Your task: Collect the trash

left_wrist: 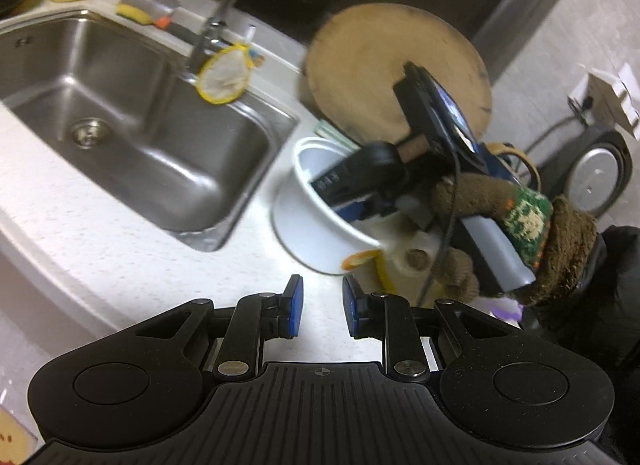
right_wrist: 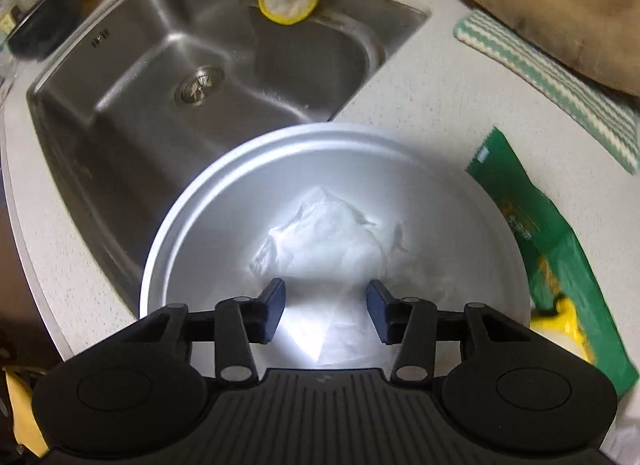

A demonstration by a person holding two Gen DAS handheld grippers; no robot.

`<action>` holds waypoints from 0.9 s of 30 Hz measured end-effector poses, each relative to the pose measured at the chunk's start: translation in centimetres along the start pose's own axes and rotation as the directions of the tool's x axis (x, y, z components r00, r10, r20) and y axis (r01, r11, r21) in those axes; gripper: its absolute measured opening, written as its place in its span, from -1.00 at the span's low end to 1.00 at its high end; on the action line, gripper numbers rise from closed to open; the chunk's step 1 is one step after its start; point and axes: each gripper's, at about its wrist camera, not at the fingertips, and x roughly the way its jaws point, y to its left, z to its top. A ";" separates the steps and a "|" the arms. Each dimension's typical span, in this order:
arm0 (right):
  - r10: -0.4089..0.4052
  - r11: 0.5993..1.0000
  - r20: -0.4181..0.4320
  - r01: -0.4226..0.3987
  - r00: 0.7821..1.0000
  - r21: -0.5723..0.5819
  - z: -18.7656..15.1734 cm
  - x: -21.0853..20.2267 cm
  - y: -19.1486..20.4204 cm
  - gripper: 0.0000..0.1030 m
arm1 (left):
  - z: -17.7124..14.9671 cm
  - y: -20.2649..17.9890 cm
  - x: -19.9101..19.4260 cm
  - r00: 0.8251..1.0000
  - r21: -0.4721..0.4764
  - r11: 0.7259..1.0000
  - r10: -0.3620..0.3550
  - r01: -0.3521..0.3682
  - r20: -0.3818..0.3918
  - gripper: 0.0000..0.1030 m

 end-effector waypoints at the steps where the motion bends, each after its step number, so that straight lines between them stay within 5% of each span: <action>1: -0.021 1.000 0.010 0.022 1.000 -0.008 -0.1 0.0 0.0 -0.75 | 0.0 0.2 -0.1 1.000 -0.009 1.000 0.007 -0.007 0.001 -0.53; 2: -0.020 1.000 0.007 0.020 1.000 -0.013 -0.2 0.0 -0.1 -0.96 | 0.0 0.2 0.0 1.000 -0.015 1.000 0.012 -0.012 -0.001 -0.53; 7: 0.080 0.996 0.172 -0.087 0.982 0.035 -1.1 -5.3 -2.2 -0.96 | 0.1 0.0 0.7 1.000 -0.003 1.000 0.018 -0.018 -0.021 -0.53; 13: 0.102 0.984 0.412 -0.151 0.905 0.090 -6.1 -14.5 -6.4 -0.96 | 0.1 -2.8 4.2 0.994 0.076 0.996 -0.036 0.044 -0.102 -0.53; 21: -0.182 0.943 0.496 0.008 0.849 0.334 -16.9 -16.6 -13.6 -0.95 | -1.0 -9.4 9.9 0.971 0.263 0.950 -0.113 0.167 -0.210 -0.53; 27: -0.413 0.853 0.449 0.165 0.792 0.495 -24.4 -15.5 -16.4 -0.95 | -1.4 -15.2 12.6 0.951 0.441 0.851 -0.195 0.286 -0.240 -0.52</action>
